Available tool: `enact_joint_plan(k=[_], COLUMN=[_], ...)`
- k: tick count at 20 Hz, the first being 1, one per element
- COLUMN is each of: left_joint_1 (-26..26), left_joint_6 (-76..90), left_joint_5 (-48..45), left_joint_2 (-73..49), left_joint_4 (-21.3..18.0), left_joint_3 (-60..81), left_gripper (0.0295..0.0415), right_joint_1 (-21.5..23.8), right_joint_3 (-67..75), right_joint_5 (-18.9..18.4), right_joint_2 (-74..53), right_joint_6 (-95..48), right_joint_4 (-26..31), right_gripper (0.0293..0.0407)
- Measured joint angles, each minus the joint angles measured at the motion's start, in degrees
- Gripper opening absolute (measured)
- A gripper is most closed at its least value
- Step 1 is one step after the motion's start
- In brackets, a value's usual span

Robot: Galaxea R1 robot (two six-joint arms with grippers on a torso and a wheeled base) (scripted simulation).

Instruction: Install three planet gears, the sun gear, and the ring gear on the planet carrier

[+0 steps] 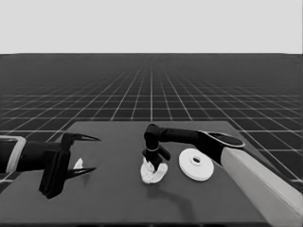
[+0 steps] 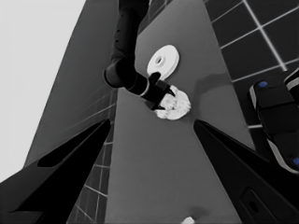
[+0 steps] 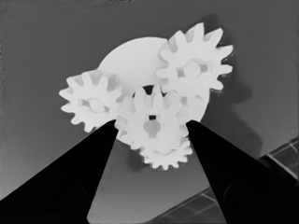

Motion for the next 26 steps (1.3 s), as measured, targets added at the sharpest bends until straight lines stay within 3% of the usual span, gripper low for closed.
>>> enact_joint_plan(k=[16,18,19,26], left_joint_1=[0.00,0.00,0.00,0.00], left_joint_6=[0.00,0.00,0.00,0.00], left_joint_5=[0.00,0.00,0.00,0.00], left_joint_2=[0.00,0.00,0.00,0.00], left_joint_4=[0.00,0.00,0.00,0.00], left_joint_3=[0.00,0.00,0.00,0.00], left_gripper=[0.0385,0.0385,0.0385,0.0385], right_joint_1=[-0.01,-0.02,-0.02,-0.02], right_joint_3=[0.00,0.00,0.00,-0.01], right_joint_5=[0.00,0.00,0.00,0.00], right_joint_2=[0.00,0.00,0.00,0.00], right_joint_6=[9.60,10.17,10.29,10.46], right_joint_4=[0.00,0.00,0.00,-0.01], right_gripper=[0.0309,0.0369,0.0380,0.0385])
